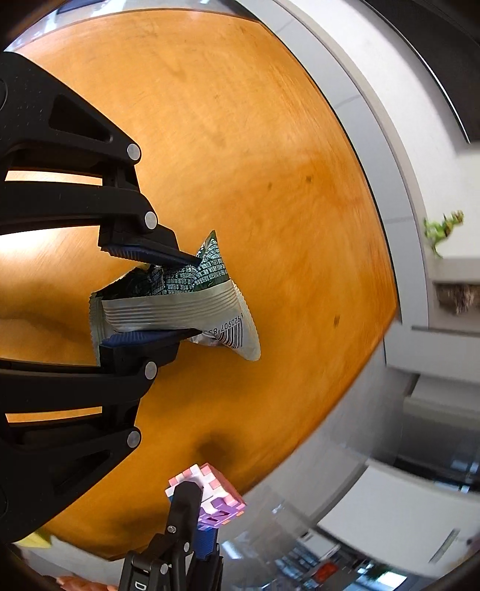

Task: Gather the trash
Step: 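Carry the green wrapper and purple cube to the bin and open both tools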

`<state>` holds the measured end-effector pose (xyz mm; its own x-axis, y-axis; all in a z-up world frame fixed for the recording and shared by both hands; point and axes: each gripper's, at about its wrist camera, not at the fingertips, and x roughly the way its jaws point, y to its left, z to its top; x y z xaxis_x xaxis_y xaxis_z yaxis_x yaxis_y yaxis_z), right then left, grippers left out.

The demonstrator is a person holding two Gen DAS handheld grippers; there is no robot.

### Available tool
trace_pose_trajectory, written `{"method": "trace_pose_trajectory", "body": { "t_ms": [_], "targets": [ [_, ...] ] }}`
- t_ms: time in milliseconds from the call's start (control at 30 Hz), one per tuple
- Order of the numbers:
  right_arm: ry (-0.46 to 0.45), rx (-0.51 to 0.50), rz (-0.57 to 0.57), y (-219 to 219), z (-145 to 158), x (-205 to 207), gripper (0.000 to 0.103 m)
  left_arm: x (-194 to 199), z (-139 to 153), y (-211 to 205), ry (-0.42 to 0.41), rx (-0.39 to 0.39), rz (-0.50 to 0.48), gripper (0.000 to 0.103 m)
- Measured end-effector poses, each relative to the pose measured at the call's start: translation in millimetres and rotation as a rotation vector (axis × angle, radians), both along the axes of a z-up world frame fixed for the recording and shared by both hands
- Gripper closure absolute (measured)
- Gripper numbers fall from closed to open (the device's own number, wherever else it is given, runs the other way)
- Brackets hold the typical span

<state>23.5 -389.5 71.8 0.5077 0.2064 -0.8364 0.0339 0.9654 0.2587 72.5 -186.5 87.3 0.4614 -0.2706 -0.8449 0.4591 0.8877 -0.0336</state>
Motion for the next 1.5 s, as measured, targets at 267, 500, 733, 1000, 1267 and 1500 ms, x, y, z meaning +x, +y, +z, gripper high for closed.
{"method": "trace_pose_trajectory", "body": {
  "t_ms": [267, 500, 733, 1000, 1267, 1500],
  "targets": [
    [-0.033, 0.047, -0.110, -58.1, -3.8, -112.1, 0.059, -76.1, 4.3, -64.5, 0.001, -0.034, -0.155, 0.073],
    [-0.053, 0.058, -0.246, -119.7, -18.3, -206.6, 0.059, -143.2, 11.6, -133.2, -0.004, -0.061, -0.320, 0.073],
    [-0.052, 0.087, -0.411, -178.4, -44.6, -298.5, 0.059, -209.4, -0.5, -208.1, 0.014, -0.055, -0.513, 0.073],
    [-0.033, 0.137, -0.605, -229.3, -80.5, -396.1, 0.059, -278.9, -23.9, -288.4, 0.053, -0.019, -0.692, 0.073],
    [0.006, 0.156, -0.758, -264.1, -125.6, -461.6, 0.059, -338.8, -52.4, -354.8, 0.076, 0.074, -0.845, 0.073],
    [0.094, 0.139, -0.797, -281.5, -165.0, -472.0, 0.056, -364.1, -93.7, -387.8, 0.119, 0.180, -0.903, 0.071]
  ]
}}
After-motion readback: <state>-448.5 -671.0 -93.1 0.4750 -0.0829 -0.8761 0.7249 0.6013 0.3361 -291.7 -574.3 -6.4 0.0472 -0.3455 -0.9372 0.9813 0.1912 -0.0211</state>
